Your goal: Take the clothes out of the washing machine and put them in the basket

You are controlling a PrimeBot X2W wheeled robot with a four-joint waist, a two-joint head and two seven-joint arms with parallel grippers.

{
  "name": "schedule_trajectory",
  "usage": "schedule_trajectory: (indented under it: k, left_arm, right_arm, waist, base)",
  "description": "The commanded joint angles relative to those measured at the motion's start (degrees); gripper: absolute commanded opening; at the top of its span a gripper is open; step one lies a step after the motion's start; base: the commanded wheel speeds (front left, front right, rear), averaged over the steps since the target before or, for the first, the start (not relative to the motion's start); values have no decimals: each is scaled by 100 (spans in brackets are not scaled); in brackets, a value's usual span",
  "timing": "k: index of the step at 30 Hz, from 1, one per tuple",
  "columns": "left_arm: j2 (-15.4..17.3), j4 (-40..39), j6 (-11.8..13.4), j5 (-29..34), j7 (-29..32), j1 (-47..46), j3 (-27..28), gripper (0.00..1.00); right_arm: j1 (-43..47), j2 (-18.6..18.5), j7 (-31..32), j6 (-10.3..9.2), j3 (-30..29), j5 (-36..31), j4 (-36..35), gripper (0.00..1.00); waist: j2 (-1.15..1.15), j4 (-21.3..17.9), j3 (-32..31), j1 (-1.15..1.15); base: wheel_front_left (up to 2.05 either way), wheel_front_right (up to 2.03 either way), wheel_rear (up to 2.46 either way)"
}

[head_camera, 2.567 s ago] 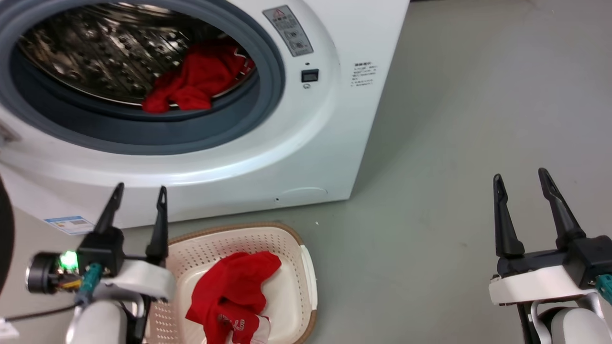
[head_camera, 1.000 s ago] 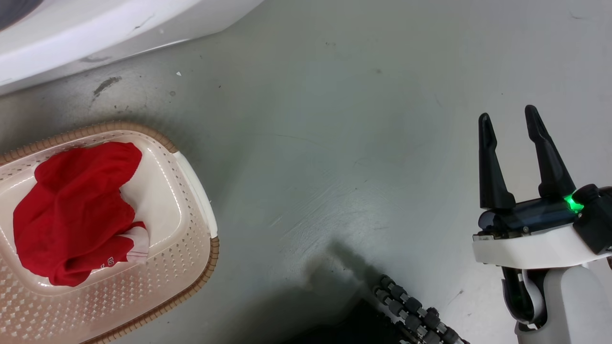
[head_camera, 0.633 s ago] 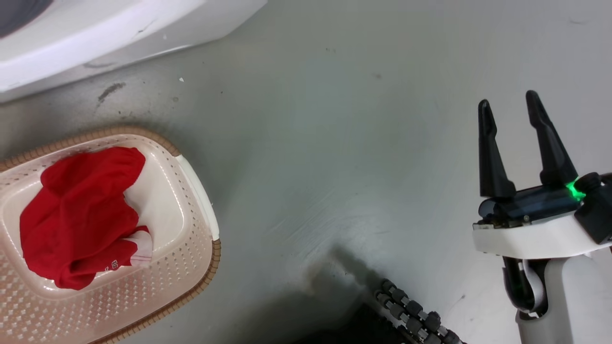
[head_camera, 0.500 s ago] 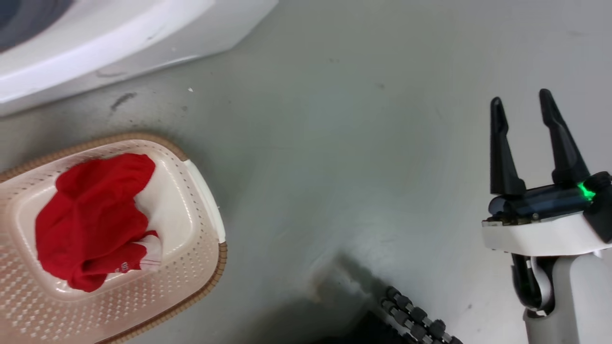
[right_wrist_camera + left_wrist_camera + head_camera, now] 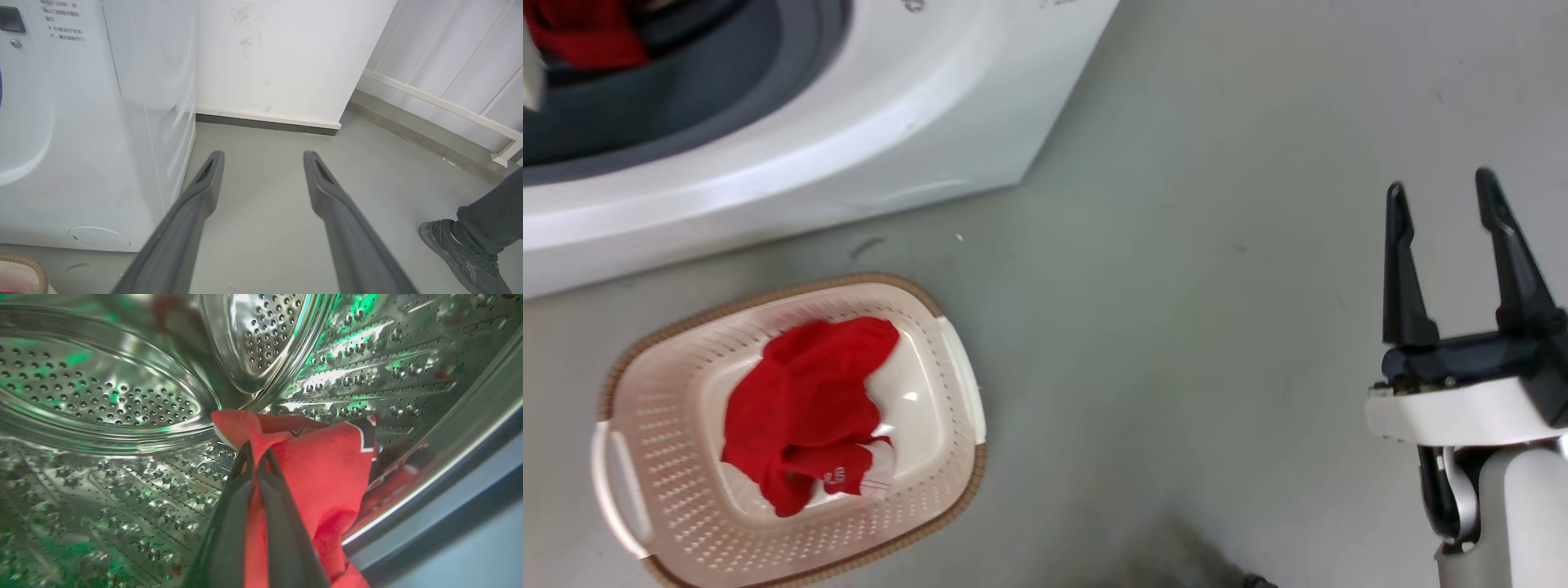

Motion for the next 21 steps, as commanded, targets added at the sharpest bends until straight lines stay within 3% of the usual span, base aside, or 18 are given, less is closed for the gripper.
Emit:
schedule_trajectory:
  k: [1, 9, 15, 21]
  left_arm:
    - [-82, -58, 70, -67, -260, 295, 18, 0]
    - [-389, -968, 635, -177, -759, 1686, 266, 0]
    - [-366, -2581, 1269, 152, -766, 2941, 908, 0]
    - [-359, -4029, 1724, 518, -762, 4063, 1444, 0]
  right_arm:
    - [138, 5, -14, -8, -7, -93, 29, 100]
    - [507, 4, -14, -8, -74, -430, 146, 100]
    - [744, 6, -14, -8, -65, -512, 215, 100]
    - [969, 5, -14, -8, -8, -553, 287, 100]
  waist:
    - [0, 382, -511, 0]
    - [0, 981, -1384, 0]
    - [0, 1329, -1952, 0]
    - [0, 1584, -2388, 0]
  base:
    - [0, 0, 0]
    - [0, 0, 0]
    - [0, 0, 0]
    - [0, 0, 0]
